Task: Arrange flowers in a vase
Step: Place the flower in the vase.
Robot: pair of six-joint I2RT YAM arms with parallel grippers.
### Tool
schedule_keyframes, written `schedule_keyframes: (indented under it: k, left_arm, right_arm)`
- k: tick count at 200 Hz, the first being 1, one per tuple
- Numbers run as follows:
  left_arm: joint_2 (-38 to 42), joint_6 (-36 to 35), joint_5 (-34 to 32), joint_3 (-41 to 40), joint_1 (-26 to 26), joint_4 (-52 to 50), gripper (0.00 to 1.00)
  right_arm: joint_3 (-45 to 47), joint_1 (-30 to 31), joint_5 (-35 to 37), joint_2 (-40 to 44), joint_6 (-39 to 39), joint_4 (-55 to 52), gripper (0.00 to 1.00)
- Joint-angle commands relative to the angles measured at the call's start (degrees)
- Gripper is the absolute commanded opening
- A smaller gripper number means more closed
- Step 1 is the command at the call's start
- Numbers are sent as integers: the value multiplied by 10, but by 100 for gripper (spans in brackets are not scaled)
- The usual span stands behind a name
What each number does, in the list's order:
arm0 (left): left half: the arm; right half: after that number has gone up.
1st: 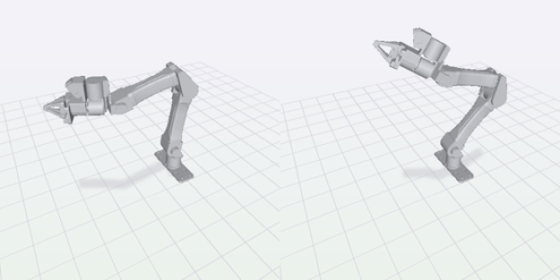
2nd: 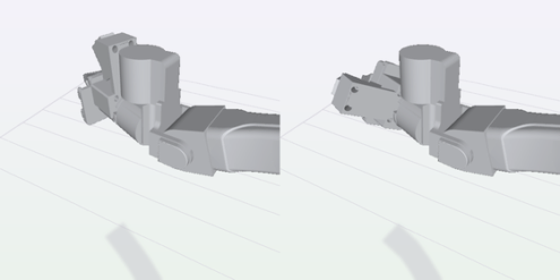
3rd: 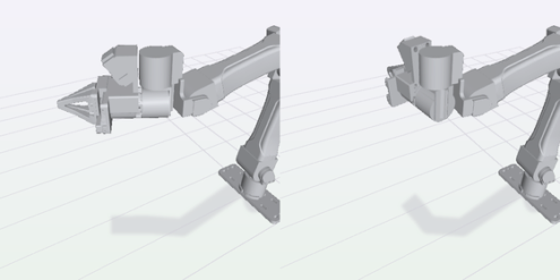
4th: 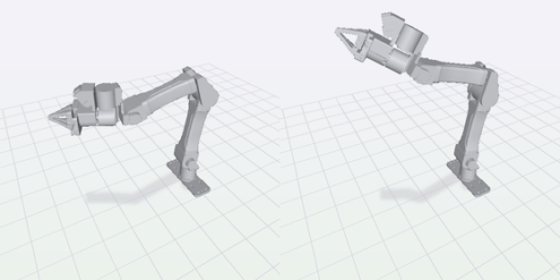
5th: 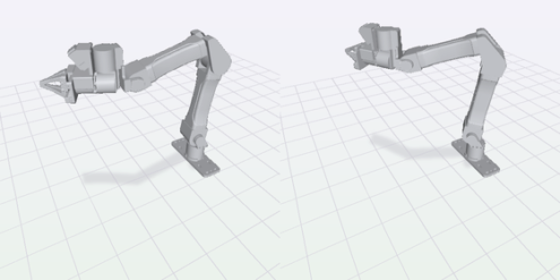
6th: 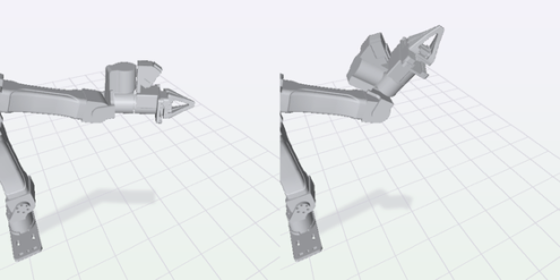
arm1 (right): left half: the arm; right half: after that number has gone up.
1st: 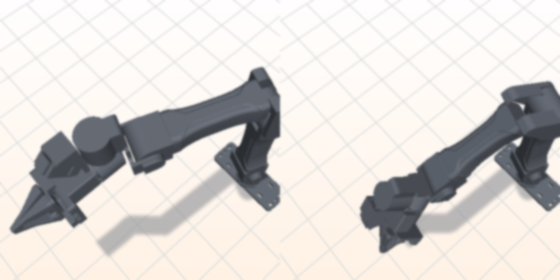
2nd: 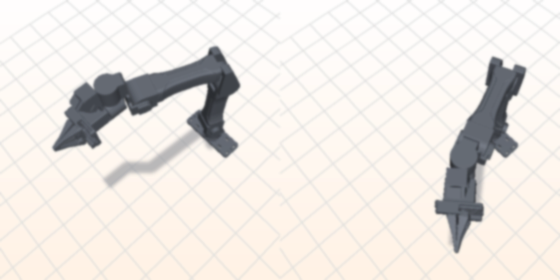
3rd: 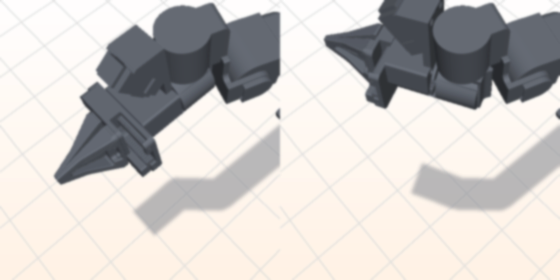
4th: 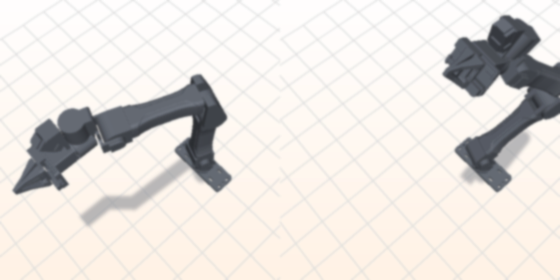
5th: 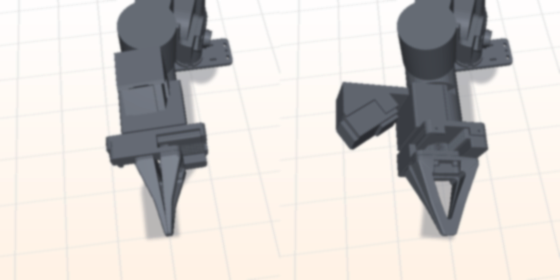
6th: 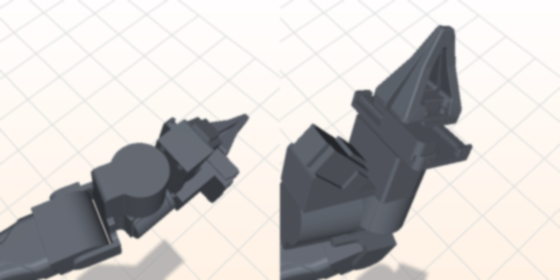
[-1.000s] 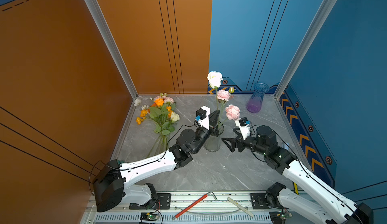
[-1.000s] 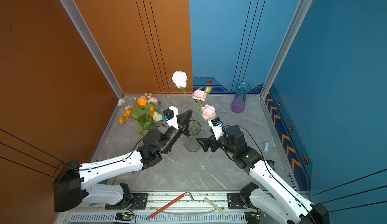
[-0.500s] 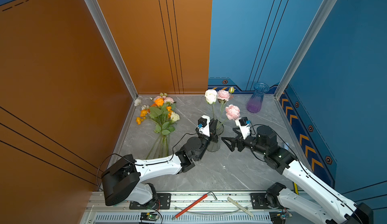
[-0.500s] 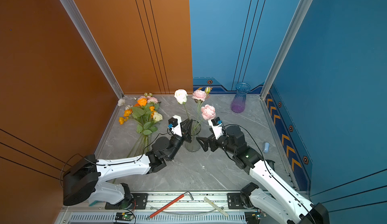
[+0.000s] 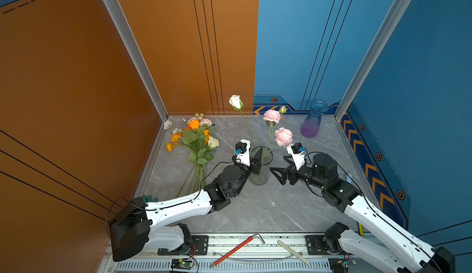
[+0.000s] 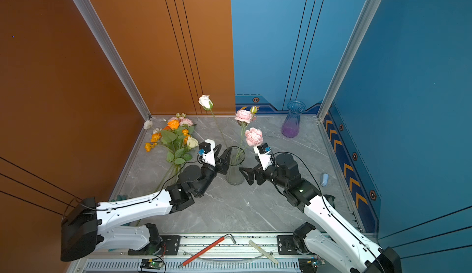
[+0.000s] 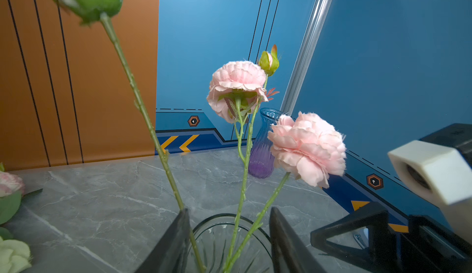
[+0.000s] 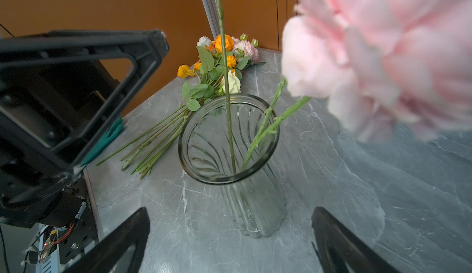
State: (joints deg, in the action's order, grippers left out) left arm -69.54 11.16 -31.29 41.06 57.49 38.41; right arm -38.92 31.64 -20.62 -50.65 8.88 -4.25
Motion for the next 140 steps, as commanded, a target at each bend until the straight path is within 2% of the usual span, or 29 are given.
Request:
schedule_keyframes:
  k: [1, 43, 87, 100, 110, 124, 128, 140]
  left_arm:
    - [55, -19, 1, 4, -16, -96, 51]
    - [143, -39, 8, 47, -55, -296, 52]
    - [188, -52, 12, 93, -95, -457, 52]
    - [193, -52, -14, 116, -109, -528, 52]
    - [189, -39, -65, 140, -123, -592, 52]
    - [170, -1, -116, 173, -168, -695, 55]
    - [165, 8, -108, 175, -191, -719, 55]
    - [147, 28, -7, 173, -275, -762, 55]
  right_arm:
    - [8, 7, -14, 11, -4, 16, 100]
    - [7, 16, -10, 14, -11, 14, 100]
    - [5, 24, -14, 17, -17, 13, 100]
    - [4, 27, -21, 18, -19, 11, 100]
    - [2, 29, -25, 19, -20, 10, 100]
    - [0, 36, -18, 23, -21, 4, 100]
    - [-1, 38, -15, 24, -21, 2, 100]
    - [-5, 45, -13, 25, -23, -2, 100]
